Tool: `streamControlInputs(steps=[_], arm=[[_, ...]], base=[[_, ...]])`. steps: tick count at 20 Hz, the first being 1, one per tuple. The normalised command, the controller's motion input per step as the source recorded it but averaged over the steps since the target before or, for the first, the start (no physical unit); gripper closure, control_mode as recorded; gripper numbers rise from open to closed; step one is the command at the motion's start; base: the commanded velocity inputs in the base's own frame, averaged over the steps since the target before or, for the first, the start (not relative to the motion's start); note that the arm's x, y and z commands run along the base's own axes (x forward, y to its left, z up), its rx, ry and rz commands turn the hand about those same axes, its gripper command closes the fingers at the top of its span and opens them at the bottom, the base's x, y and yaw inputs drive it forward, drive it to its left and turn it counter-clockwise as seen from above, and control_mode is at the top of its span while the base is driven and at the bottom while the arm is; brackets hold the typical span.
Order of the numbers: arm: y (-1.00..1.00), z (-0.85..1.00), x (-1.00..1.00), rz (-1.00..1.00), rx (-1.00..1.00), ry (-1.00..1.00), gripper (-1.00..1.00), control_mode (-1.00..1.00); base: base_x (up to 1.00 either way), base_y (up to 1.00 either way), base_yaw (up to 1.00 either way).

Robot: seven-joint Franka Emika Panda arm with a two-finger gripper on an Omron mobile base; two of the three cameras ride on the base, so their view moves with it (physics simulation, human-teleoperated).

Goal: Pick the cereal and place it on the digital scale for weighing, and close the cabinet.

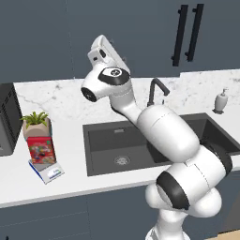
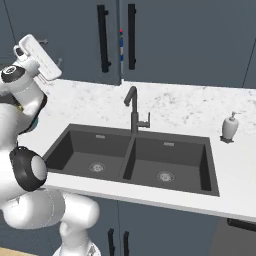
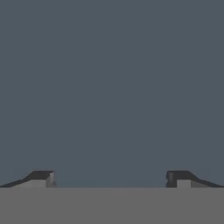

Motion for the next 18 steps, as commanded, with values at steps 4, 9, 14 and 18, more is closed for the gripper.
streamControlInputs(steps=[4,9,14,18], arm=[[-0.28,-0.23,1.0,0.0,0.0,-0.01,-1.0,-1.0],[-0.34,-0.35,0.83,0.0,0.0,-0.09,-1.0,-1.0],[-0.51,-0.08,0.25,0.0,0.03,-0.02,-1.0,-1.0],[-0.69,0.0,0.0,0.0,0.08,0.0,-1.0,-1.0]], base=[[0.0,0.0,0.0],[0.0,0.0,0.0],[0.0,0.0,0.0],[0.0,0.0,0.0]])
